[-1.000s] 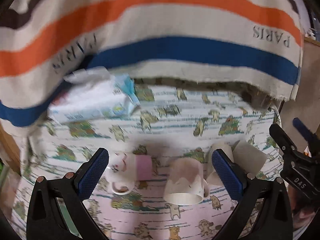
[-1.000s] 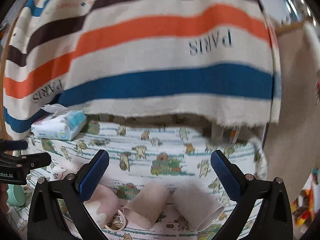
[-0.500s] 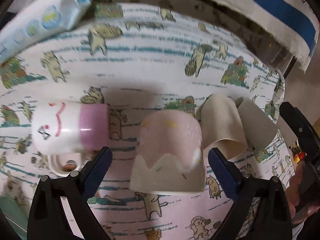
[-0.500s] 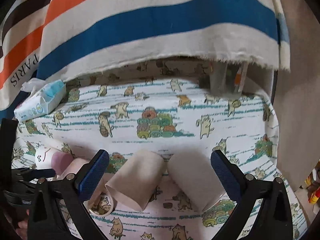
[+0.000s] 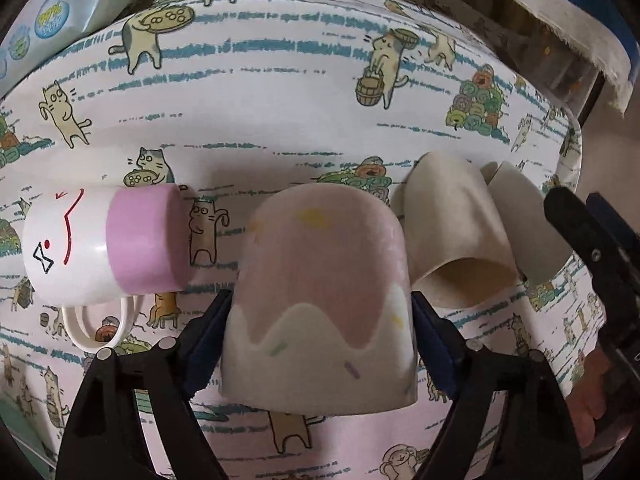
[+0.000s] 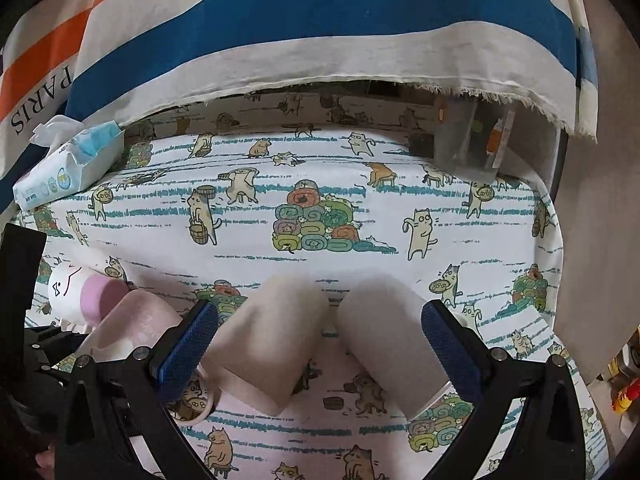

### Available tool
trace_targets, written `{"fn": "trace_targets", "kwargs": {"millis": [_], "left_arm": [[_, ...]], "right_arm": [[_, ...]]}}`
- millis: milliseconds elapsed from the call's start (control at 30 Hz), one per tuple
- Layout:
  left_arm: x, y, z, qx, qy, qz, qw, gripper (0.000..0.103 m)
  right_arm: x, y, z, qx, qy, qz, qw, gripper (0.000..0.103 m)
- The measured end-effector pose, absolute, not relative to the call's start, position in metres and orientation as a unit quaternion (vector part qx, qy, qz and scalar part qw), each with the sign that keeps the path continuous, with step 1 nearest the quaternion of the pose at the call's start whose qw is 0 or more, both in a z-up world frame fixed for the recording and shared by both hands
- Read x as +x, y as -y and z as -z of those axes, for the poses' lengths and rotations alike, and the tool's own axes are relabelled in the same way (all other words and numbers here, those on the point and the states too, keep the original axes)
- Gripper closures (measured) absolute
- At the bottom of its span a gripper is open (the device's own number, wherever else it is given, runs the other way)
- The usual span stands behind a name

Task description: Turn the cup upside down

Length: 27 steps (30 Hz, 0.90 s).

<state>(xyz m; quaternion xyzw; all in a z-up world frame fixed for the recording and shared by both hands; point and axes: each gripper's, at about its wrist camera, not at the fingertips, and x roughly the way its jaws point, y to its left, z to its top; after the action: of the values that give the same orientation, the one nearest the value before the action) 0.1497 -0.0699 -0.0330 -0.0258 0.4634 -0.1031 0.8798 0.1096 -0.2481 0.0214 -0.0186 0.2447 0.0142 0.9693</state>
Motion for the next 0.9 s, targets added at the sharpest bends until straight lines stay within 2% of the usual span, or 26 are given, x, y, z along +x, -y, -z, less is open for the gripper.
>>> {"fn": "trace_targets", "kwargs": {"millis": [167,533,800,900], "left_arm": [[0.139,0.079,0.030,-0.018,-0.479,0.080,0.874,0.021],[0.089,0.093,0.018,0.003,-0.459,0.103,0.882,0.021],[0.065,0.111,0.019,0.088,-0.459,0.148,0.872,0.021],[0.063,0.109,0.021,0.087,-0.460,0.160,0.869,0.021]], "right_arm": [[0.110,0.249,-0.021,-0.013,-0.249,-0.022,0.968,0.001],[0.105,0.259,-0.030,0.041,-0.255,-0.063,0.964,0.001],[0.109,0.268,-0.029,0.073,-0.270,-0.080,0.957,0.001],[0.110,0.267,-0.028,0.077,-0.278,-0.095,0.953,0.001]]}}
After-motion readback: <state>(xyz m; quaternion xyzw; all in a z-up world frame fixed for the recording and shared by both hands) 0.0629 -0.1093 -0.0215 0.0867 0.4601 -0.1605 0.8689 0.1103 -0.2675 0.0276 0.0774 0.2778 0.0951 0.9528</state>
